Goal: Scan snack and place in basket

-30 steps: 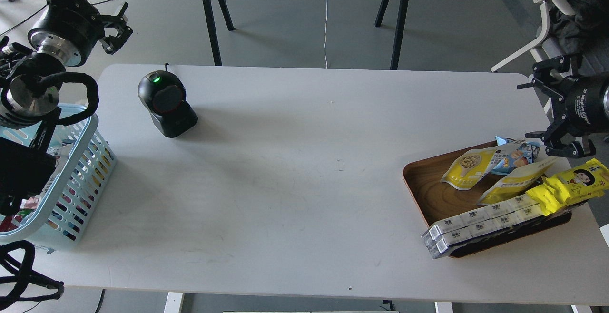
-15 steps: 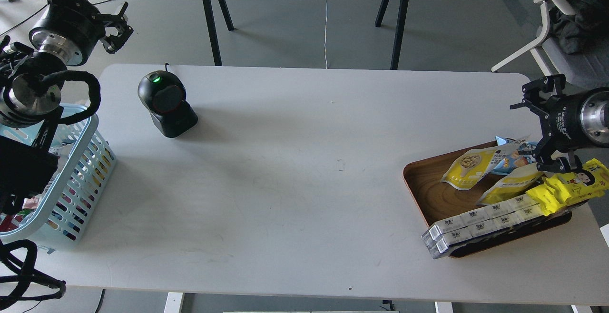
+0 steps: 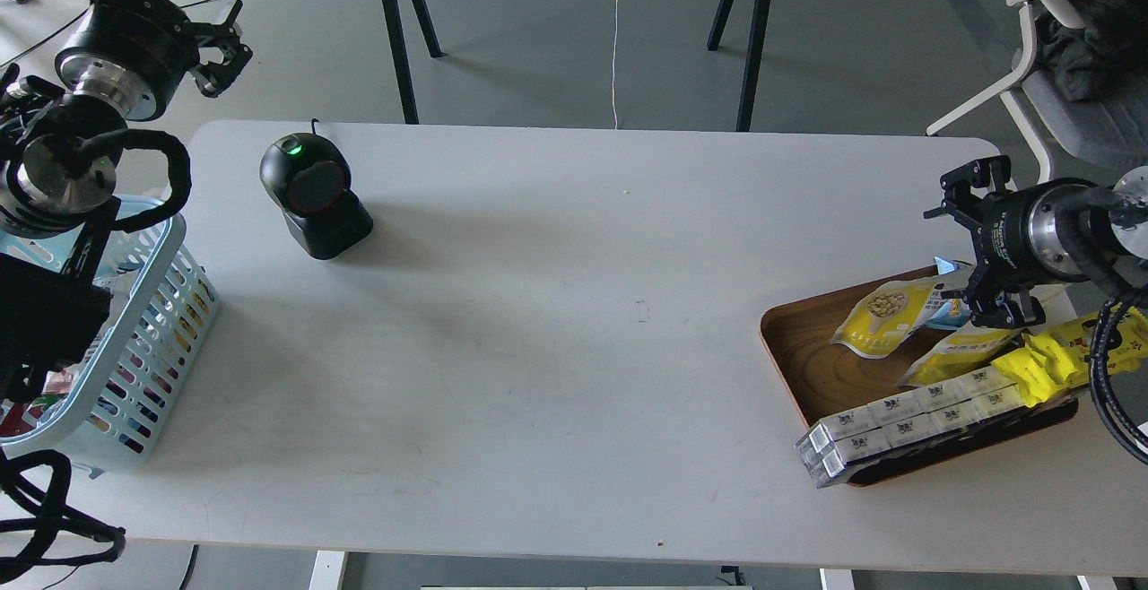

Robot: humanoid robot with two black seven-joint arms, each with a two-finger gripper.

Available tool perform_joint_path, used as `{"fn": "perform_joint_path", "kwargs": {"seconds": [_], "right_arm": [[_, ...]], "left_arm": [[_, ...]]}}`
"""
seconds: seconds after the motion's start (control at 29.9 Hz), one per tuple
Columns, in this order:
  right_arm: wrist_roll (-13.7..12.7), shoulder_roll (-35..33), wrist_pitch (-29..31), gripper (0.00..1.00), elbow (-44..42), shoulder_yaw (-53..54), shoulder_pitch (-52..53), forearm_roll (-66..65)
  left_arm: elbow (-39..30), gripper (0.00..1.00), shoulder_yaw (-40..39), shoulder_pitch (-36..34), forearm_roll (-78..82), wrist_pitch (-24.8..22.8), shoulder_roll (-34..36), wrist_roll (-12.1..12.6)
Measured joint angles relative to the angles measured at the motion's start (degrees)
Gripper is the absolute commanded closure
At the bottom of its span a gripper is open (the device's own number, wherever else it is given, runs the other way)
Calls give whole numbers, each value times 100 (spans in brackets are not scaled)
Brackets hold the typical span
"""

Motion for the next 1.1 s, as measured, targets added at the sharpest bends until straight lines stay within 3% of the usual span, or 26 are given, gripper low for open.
{"fn": "perform_joint_path", "kwargs": {"seconds": [0.1, 0.33, 0.43, 0.53, 0.57, 1.1], "right_arm": [[7, 22, -7, 32, -71, 10, -125, -7], [23, 98, -24, 61, -112, 229, -460, -57], [20, 107, -99, 67, -109, 275, -505, -72], [17, 111, -210, 97, -105, 348, -536, -84], [16, 111, -231, 100, -103, 381, -556, -91], [3, 52, -253, 100, -55, 658, -576, -277]], "left_arm": [[0, 0, -10, 0, 0, 0, 4, 0], [0, 0, -13, 5, 0, 0, 4, 0], [0, 0, -15, 5, 0, 0, 4, 0], [0, 0, -15, 6, 0, 0, 6, 0], [0, 0, -15, 6, 0, 0, 9, 0], [0, 0, -12, 7, 0, 66, 20, 0]]}}
